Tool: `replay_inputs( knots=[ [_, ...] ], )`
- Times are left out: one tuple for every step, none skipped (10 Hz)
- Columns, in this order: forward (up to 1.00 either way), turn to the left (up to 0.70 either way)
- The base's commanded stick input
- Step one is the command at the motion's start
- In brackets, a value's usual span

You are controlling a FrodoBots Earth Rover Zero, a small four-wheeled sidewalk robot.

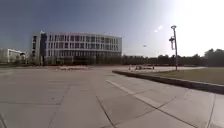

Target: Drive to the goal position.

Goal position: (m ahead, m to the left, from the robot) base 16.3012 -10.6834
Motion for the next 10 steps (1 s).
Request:
replay_inputs(
  knots=[
    [0.06,0.0],
    [0.06,0.0],
    [0.06,0.0],
    [0.06,0.0],
    [0.06,0.0],
    [0.06,0.0],
    [0.06,0.0],
    [0.06,0.0],
    [0.06,0.0],
    [0.06,0.0]
  ],
)
